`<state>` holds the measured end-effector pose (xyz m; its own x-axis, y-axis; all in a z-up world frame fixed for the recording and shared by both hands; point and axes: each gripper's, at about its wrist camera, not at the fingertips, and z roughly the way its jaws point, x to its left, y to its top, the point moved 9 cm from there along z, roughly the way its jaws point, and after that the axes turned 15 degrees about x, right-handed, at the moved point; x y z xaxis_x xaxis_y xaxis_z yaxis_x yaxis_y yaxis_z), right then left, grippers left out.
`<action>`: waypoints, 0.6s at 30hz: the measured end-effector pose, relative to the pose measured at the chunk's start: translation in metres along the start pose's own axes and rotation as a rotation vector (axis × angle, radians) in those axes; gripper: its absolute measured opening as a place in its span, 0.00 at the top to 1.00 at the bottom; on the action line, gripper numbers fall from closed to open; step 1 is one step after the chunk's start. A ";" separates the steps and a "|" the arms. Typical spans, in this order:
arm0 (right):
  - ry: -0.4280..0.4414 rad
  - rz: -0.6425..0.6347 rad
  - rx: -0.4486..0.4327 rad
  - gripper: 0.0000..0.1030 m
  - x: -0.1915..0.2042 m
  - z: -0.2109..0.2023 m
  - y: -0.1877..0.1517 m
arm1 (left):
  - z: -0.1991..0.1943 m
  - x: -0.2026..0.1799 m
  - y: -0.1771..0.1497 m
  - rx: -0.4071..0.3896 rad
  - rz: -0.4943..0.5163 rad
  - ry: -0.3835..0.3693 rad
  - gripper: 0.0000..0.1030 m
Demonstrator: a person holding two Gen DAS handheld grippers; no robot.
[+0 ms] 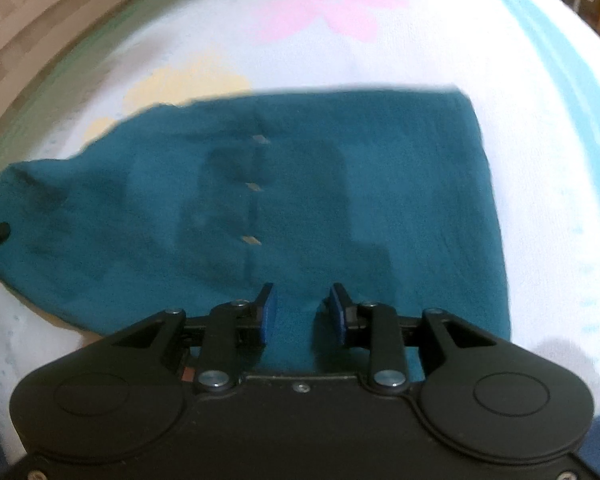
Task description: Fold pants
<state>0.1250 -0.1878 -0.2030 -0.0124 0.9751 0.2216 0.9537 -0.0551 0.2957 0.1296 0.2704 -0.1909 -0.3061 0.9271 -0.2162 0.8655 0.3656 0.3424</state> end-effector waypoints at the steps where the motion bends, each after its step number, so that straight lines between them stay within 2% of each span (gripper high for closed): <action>1: 0.009 -0.015 -0.015 0.61 0.008 -0.004 0.005 | 0.001 0.000 0.000 0.003 -0.002 0.002 0.34; 5: 0.065 -0.100 -0.029 0.64 0.056 -0.005 0.034 | 0.001 -0.004 0.001 0.003 0.031 0.045 0.37; 7: 0.094 -0.130 -0.017 0.72 0.081 0.004 0.050 | -0.001 -0.006 0.000 -0.028 0.059 0.086 0.68; 10: 0.100 -0.188 -0.004 0.82 0.111 0.021 0.069 | -0.003 -0.012 -0.002 -0.052 0.072 0.053 0.84; 12: 0.081 -0.220 0.006 0.89 0.125 0.034 0.082 | -0.004 -0.014 -0.002 -0.067 0.081 0.060 0.85; 18: 0.033 -0.195 0.045 0.90 0.139 0.075 0.119 | -0.005 -0.014 -0.002 -0.074 0.081 0.065 0.85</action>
<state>0.2590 -0.0428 -0.2069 -0.2069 0.9587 0.1952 0.9447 0.1439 0.2948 0.1305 0.2576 -0.1841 -0.2637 0.9562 -0.1267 0.8572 0.2926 0.4237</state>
